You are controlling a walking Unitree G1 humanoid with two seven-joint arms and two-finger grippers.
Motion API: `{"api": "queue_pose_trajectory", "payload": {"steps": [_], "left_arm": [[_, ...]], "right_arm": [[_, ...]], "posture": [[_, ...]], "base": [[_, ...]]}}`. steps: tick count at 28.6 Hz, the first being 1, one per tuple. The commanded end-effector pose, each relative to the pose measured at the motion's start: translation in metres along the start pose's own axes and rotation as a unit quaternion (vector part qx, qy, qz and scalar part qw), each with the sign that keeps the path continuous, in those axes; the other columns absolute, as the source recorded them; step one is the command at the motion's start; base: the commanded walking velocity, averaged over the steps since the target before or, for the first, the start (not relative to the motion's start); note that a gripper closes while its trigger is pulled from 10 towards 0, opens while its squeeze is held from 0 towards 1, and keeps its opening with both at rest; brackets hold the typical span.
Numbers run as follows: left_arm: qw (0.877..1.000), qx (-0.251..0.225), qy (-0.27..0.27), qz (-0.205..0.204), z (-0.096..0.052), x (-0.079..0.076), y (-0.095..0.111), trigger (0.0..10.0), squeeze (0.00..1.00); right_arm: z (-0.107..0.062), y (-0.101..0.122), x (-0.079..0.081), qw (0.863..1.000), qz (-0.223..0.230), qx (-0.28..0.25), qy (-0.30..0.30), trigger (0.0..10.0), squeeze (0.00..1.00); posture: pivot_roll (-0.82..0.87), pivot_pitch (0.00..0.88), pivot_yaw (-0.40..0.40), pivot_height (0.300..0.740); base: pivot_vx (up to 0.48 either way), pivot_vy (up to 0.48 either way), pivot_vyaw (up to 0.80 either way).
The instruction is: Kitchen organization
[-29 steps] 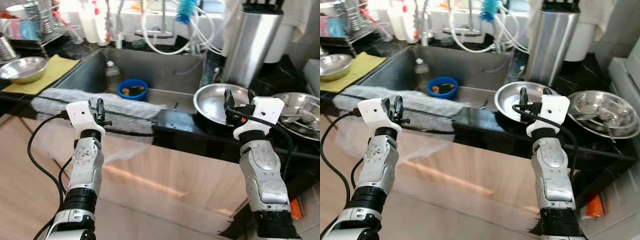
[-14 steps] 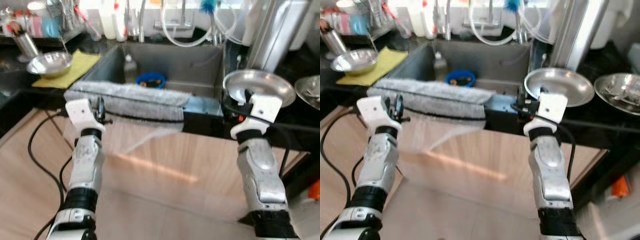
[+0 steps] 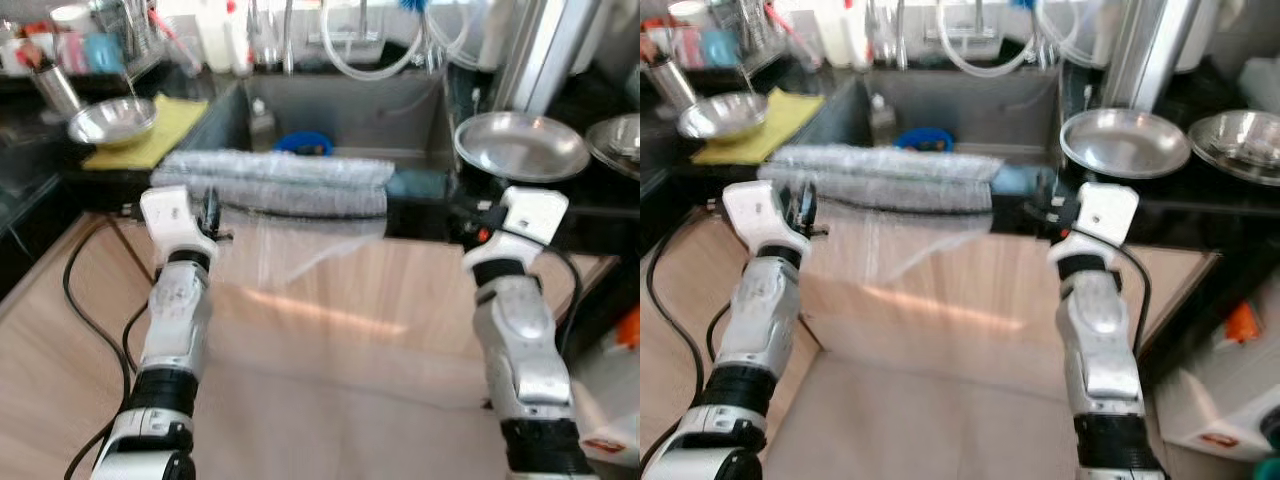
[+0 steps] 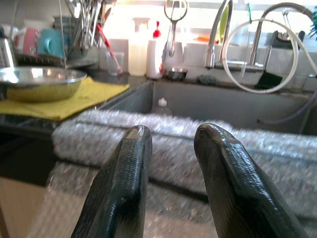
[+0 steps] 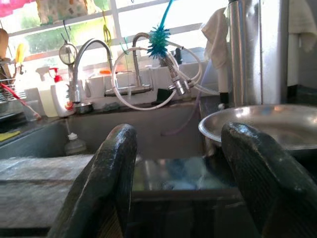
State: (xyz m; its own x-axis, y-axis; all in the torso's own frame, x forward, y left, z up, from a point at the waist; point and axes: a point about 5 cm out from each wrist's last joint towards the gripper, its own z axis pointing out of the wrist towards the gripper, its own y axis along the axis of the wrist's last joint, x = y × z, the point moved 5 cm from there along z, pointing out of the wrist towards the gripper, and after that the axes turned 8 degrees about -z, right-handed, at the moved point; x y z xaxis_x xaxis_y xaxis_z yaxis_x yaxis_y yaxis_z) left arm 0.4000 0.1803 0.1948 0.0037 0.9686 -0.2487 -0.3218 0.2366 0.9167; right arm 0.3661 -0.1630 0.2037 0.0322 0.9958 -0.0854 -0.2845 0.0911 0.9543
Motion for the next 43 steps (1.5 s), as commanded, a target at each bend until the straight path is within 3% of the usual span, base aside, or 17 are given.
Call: {"api": "queue_pose_trajectory", "payload": {"steps": [1, 14, 28, 33, 43], "left_arm": [[1.0, 0.004, 0.001, -0.002, -0.001, 0.004, 0.001, 10.0, 0.0], [1.0, 0.006, 0.0, 0.0, -0.001, 0.004, 0.002, 10.0, 0.0], [1.0, 0.007, 0.001, -0.001, -0.002, 0.004, 0.002, 10.0, 0.0], [1.0, 0.007, 0.013, -0.003, -0.002, 0.011, 0.002, 10.0, 0.0], [1.0, -0.005, 0.014, -0.007, 0.0, 0.01, 0.008, 10.0, 0.0]], "right_arm": [[0.0, 0.005, 0.004, 1.0, 0.002, -0.006, 0.003, 10.0, 0.0], [0.0, 0.0, 0.004, 1.0, 0.008, 0.005, 0.003, 10.0, 0.0], [0.0, 0.004, 0.005, 1.0, 0.004, -0.006, 0.003, 10.0, 0.0], [0.0, 0.005, 0.011, 1.0, -0.001, -0.006, 0.016, 10.0, 0.0], [-0.001, 0.007, 0.019, 0.999, -0.015, -0.012, 0.038, 10.0, 0.0]], "posture": [[-0.09, 0.102, 0.061, 0.74], [-0.09, 0.106, 0.06, 0.74], [-0.09, 0.106, 0.056, 0.74], [-0.09, 0.102, 0.056, 0.74], [-0.09, 0.102, 0.057, 0.74]], "base": [[0.405, 0.0, 0.0], [0.423, 0.0, -0.58], [0.424, 0.0, 0.0], [0.0, 0.0, 0.0], [0.0, 0.48, 0.24]]}}
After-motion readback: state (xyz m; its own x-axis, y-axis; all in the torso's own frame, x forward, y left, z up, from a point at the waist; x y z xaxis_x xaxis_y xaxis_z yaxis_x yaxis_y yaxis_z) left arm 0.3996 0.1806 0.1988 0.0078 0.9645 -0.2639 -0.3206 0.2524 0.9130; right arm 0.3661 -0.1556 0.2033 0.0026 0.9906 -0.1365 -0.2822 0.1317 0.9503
